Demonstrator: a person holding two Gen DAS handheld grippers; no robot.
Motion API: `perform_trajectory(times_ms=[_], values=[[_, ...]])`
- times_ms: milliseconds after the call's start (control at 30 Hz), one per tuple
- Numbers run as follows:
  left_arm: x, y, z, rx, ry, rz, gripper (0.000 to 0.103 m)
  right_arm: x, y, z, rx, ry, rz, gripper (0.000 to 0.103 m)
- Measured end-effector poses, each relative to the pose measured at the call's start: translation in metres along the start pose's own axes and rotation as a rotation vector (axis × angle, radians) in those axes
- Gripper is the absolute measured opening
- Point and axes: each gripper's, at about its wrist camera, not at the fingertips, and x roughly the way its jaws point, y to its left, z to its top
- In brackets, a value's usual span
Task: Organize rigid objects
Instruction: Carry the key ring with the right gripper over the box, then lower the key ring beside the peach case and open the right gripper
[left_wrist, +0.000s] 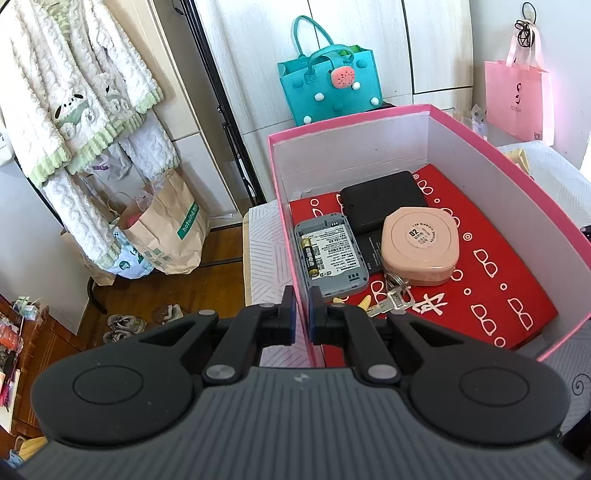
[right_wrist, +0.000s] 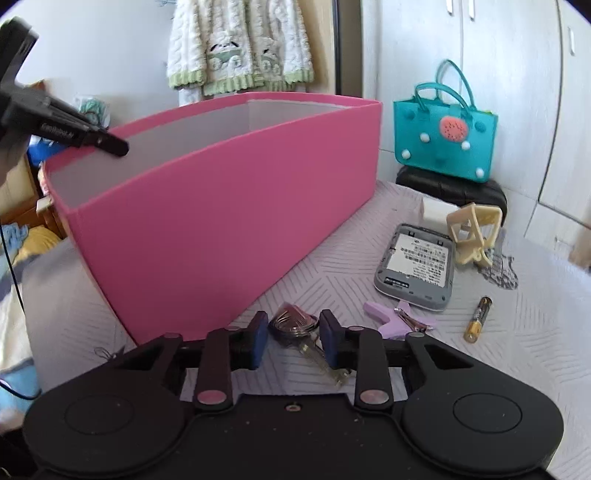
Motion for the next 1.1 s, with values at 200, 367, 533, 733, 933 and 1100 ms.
perform_trajectory(times_ms=[200,367,533,733,933,1100], values=[[-0.001,0.000,0.000,0.000,-0.001,-0.001,0.006,-0.012,-0.010,0.000,0.072,-0.032,0.011,0.030],[-0.002,0.000,0.000,-0.001,-0.001,-0.002,0.006,-0.018,-0.015,0.003,0.118,-0.044,0.024,0.030],[-0.002,0.000,0.000,0.003,0.000,-0.001,0.006,-0.030,-0.016,0.013,0.121,-0.072,0.018,0.030],[-0.002,-0.001,0.000,0.001,-0.002,-0.001,0.006,-0.054,-0.012,0.042,0.072,-0.116,-0.024,0.030],[-0.001,-0.002,0.002,0.004,0.001,-0.007,0.006,-0.079,-0.001,0.085,-0.023,-0.199,-0.055,0.030],[0.000,-0.002,0.006,0.033,0.018,-0.025,0.007,-0.082,0.011,0.116,-0.077,-0.205,-0.012,0.030]])
